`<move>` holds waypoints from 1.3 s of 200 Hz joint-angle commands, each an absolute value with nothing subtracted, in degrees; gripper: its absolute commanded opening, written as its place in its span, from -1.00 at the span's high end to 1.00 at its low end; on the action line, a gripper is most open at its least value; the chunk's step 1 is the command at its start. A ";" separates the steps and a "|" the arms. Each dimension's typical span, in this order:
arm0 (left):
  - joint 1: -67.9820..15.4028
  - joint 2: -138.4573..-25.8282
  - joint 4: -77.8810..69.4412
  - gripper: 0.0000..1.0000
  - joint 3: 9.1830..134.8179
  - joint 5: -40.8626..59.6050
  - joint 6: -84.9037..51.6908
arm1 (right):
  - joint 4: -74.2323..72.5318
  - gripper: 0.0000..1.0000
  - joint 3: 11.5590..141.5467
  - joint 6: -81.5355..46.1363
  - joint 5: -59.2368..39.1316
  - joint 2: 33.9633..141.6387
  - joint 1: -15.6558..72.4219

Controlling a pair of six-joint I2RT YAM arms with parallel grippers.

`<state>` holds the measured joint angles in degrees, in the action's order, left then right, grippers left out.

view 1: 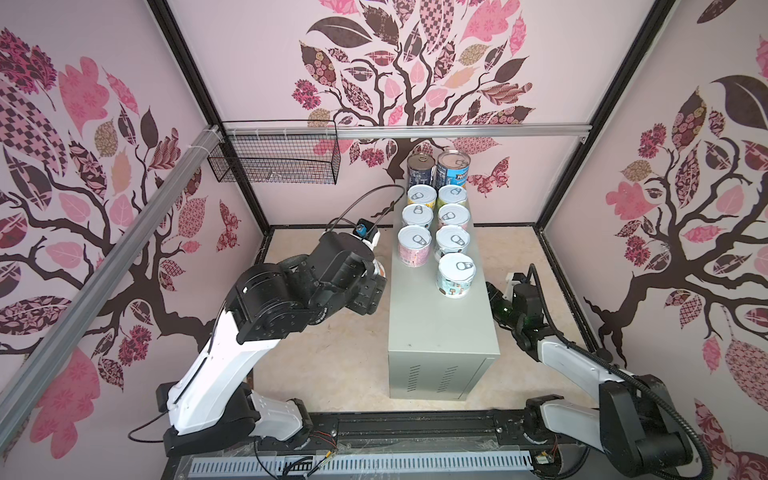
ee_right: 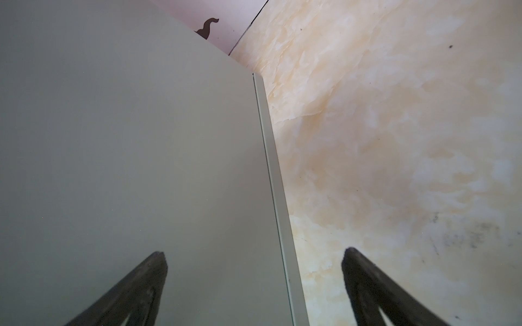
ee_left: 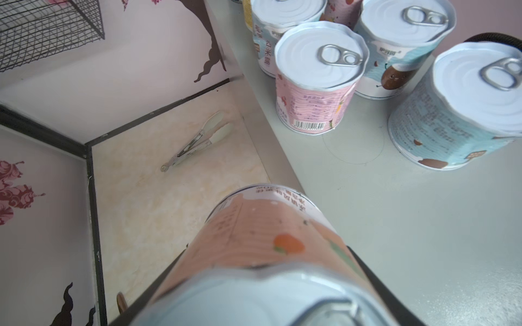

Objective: Place and organize the canned foods onto the counter
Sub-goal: 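Lower the orange-pink can onto the cabinet top beside the light-blue can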

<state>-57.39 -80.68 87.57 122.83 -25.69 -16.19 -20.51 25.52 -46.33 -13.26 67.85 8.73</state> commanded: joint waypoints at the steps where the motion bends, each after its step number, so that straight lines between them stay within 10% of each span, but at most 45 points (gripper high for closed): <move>1: -57.92 -82.31 85.49 -0.37 125.07 -25.30 -14.57 | -21.49 -1.00 25.44 -45.64 -12.66 67.24 9.09; 260: -57.90 -97.38 79.98 -0.59 132.32 -18.08 -10.04 | -22.94 -1.00 24.92 -46.41 -13.71 67.32 9.11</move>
